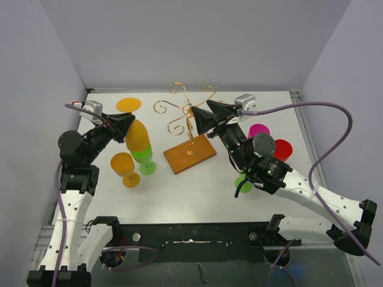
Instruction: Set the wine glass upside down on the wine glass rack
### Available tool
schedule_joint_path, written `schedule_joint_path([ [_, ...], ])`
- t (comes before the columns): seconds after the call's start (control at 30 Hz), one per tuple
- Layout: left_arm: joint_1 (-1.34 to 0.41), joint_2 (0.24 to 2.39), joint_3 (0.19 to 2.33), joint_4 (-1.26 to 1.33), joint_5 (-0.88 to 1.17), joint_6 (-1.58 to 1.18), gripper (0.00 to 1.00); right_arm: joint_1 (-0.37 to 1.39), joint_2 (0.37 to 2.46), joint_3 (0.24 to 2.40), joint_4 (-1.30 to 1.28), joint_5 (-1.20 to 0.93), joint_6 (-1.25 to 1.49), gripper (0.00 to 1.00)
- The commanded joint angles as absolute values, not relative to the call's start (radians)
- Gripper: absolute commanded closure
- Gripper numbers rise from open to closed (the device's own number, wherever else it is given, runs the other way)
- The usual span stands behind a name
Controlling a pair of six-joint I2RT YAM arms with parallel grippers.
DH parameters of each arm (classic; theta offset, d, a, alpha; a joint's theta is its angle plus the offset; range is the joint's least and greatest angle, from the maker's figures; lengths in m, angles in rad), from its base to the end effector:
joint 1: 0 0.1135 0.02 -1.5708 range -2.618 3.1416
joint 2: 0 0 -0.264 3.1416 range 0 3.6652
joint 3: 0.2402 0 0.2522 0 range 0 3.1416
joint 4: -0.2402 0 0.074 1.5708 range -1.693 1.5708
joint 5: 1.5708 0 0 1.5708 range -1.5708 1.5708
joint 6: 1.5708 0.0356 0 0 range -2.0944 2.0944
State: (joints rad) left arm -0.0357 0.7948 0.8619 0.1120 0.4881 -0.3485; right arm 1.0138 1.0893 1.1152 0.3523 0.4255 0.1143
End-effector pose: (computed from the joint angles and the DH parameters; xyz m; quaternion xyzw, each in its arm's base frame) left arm 0.1785 -0.0231 0.3970 0.0863 0.6433 -0.2942 0.7015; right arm 0.1393 0.1959 0.4531 -0.0813 0.5703 0.3322 0.7469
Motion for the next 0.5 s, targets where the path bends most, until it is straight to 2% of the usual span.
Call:
schedule_joint_path([
  [0.0,-0.049,0.785,0.838,0.272,0.694,-0.281,1.00,1.007,1.082,1.117,0.368,0.419,0.141,0.50],
  [0.23,-0.085,0.852,0.794,0.434,0.819,-0.337,1.00,1.007,1.073,1.108,0.370,0.426,0.148,0.50],
  [0.47,-0.217,0.961,0.835,0.450,0.791,-0.293,1.00,1.004,1.061,1.100,0.374,0.427,0.151,0.50],
])
